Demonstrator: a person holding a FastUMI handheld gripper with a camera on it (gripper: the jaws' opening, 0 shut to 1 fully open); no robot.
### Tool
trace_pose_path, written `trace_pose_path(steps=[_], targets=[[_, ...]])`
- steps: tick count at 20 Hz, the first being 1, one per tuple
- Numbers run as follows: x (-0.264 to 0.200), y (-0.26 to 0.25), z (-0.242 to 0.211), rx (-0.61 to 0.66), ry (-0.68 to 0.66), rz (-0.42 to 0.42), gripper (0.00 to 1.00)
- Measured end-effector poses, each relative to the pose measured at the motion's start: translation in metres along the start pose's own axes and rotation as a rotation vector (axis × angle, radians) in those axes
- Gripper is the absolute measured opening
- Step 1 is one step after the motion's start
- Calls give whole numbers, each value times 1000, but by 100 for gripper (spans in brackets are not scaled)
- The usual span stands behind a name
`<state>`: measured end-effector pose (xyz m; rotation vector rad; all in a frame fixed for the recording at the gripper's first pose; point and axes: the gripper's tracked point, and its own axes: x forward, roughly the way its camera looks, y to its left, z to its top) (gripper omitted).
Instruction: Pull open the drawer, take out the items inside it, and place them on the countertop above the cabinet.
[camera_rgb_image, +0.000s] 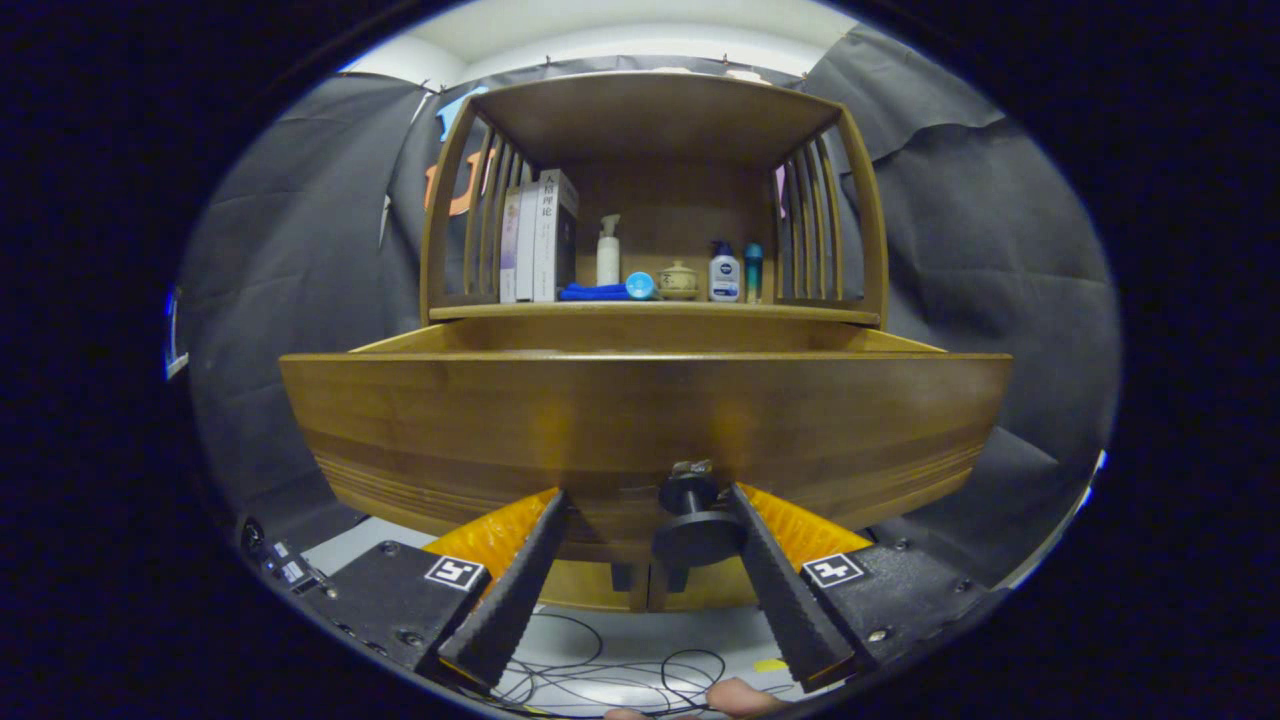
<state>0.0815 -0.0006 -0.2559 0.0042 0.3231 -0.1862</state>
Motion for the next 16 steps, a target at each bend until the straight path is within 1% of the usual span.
trace_pose_path(steps=[6,16], targets=[[22,1,9,-4,3,-4,100],[80,9,29,-30,-2,-45,100]])
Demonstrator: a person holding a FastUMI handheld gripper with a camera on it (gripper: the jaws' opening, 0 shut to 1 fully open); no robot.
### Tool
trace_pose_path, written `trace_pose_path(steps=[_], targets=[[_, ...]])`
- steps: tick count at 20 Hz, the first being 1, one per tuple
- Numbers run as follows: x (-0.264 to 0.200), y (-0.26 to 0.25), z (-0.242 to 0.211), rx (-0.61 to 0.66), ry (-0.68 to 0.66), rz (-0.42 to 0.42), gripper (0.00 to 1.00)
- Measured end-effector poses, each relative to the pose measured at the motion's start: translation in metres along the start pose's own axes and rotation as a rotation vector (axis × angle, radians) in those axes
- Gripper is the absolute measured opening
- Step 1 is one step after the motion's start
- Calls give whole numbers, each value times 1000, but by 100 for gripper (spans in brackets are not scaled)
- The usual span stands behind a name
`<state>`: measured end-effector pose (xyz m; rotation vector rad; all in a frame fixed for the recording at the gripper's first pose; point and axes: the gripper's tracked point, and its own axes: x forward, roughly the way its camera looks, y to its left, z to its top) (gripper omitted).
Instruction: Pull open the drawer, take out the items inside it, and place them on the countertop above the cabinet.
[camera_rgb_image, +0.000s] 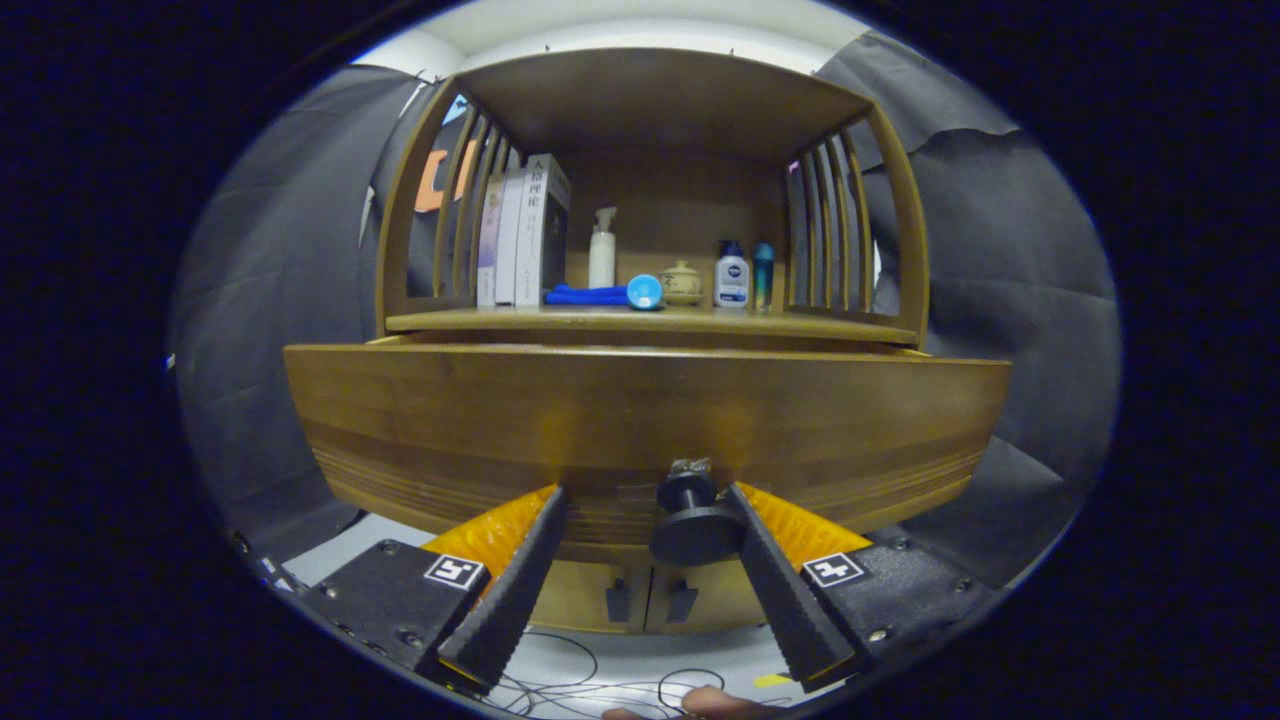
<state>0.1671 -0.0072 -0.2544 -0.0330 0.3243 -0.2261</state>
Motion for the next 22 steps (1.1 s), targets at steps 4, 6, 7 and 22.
trace_pose_path(steps=[4,6,7,22], targets=[[20,0,5,-9,1,-7,100],[23,1,7,-10,9,-6,100],[26,2,8,-8,12,-5,100],[67,1,17,-2,70,-6,100]])
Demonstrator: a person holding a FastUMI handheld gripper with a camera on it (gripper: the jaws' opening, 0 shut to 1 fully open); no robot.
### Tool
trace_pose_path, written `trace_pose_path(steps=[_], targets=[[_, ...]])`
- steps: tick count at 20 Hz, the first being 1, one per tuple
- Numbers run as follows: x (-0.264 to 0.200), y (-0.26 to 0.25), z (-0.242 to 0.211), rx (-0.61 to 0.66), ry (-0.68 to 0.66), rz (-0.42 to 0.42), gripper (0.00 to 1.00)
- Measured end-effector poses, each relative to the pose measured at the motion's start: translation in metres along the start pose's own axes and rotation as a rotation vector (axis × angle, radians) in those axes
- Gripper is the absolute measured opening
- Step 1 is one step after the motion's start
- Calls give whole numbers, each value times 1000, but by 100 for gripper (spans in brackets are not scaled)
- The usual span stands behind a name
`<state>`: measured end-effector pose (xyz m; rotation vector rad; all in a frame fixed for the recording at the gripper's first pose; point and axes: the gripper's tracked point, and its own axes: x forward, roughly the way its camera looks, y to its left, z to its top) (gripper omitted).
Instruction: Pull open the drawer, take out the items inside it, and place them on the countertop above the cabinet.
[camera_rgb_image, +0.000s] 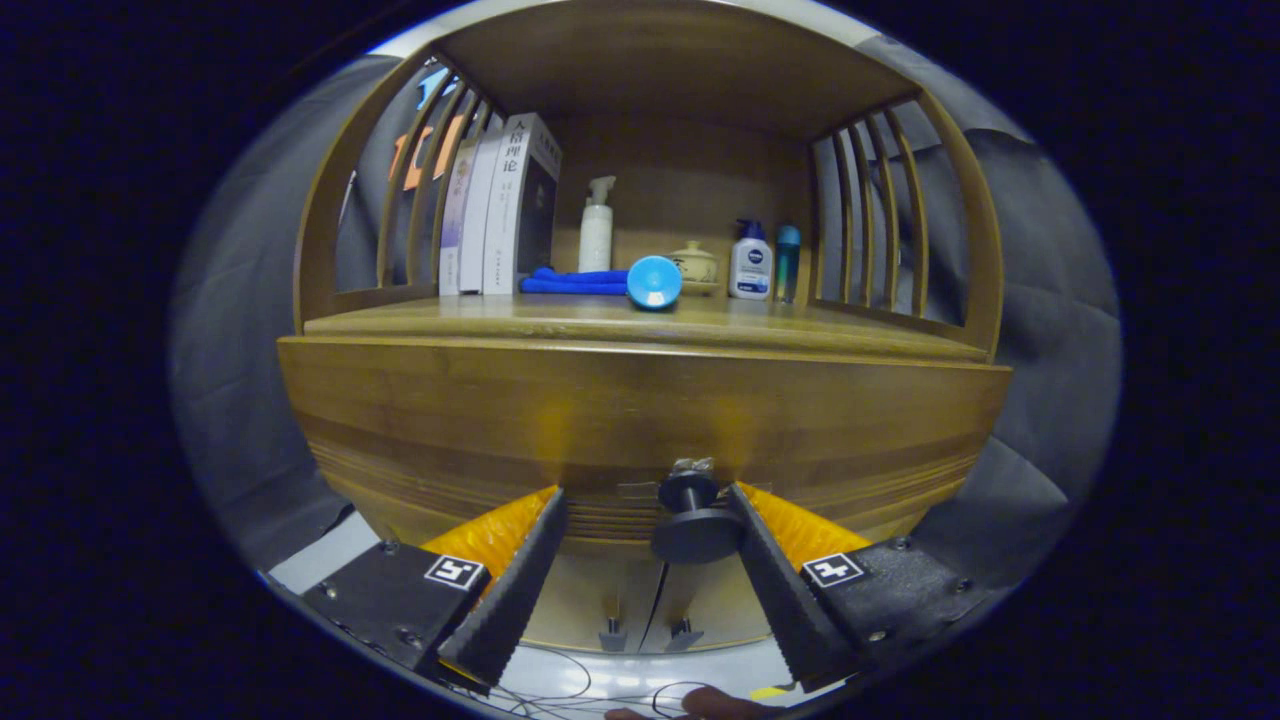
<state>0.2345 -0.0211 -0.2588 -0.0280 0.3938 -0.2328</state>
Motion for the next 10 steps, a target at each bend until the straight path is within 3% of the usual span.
trace_pose_path(steps=[10], targets=[[-2,-2,1,-38,55,6,100]])
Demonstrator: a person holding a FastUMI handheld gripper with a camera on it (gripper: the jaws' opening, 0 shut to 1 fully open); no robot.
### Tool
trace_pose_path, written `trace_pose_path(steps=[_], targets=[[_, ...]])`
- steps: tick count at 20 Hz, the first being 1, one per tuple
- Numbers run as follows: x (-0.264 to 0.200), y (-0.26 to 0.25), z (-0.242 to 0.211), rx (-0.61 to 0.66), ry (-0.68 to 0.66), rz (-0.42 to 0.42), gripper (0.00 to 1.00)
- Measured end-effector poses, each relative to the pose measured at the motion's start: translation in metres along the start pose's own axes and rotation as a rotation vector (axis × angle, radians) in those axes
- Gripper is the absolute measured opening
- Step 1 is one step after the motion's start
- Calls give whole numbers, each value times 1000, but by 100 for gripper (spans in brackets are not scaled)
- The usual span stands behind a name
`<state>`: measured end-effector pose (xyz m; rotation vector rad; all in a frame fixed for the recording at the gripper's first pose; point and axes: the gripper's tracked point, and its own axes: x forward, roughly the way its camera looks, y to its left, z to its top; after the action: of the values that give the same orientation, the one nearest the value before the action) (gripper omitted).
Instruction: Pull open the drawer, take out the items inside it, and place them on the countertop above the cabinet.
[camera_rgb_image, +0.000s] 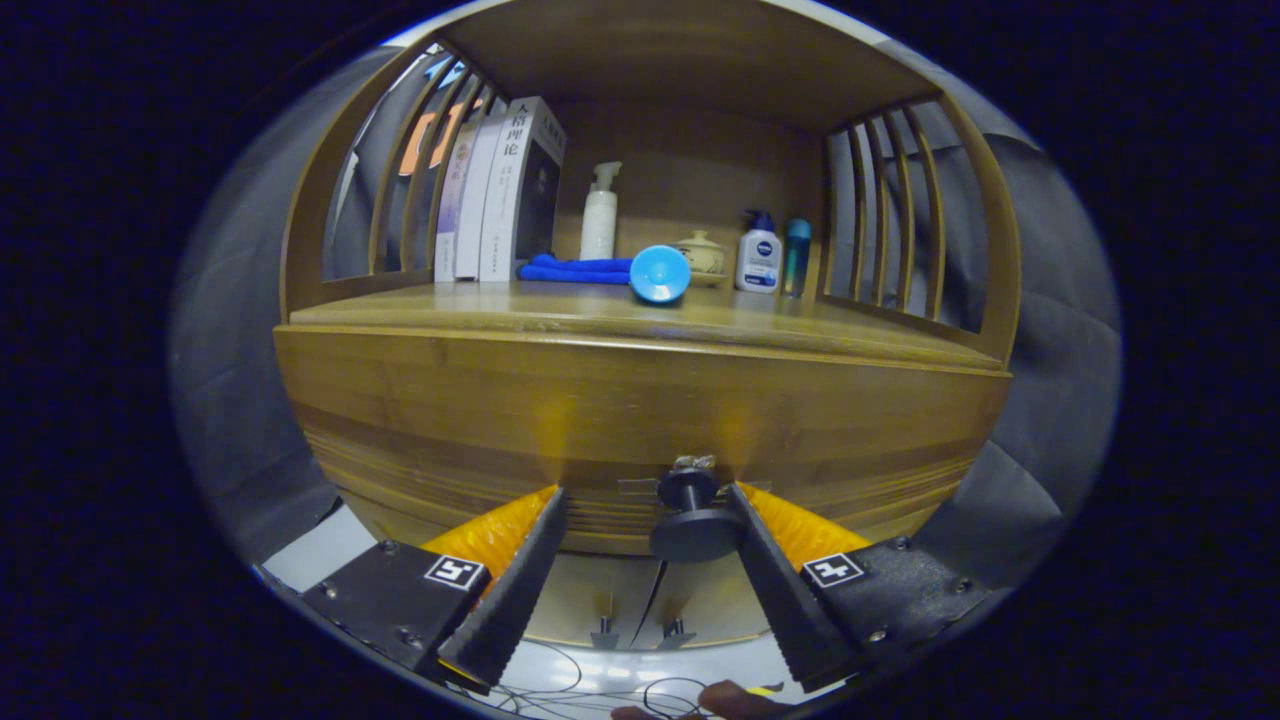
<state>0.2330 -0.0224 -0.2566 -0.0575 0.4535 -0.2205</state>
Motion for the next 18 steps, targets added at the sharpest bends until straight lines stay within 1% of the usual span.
trace_pose_path(steps=[3,8,12,16,18], targets=[[-20,-1,13,-5,-23,18,100],[-89,17,46,-23,-116,112,100],[-156,33,64,-31,-195,181,100],[-210,31,89,-25,-270,227,100],[-233,26,90,-13,-291,237,100]])
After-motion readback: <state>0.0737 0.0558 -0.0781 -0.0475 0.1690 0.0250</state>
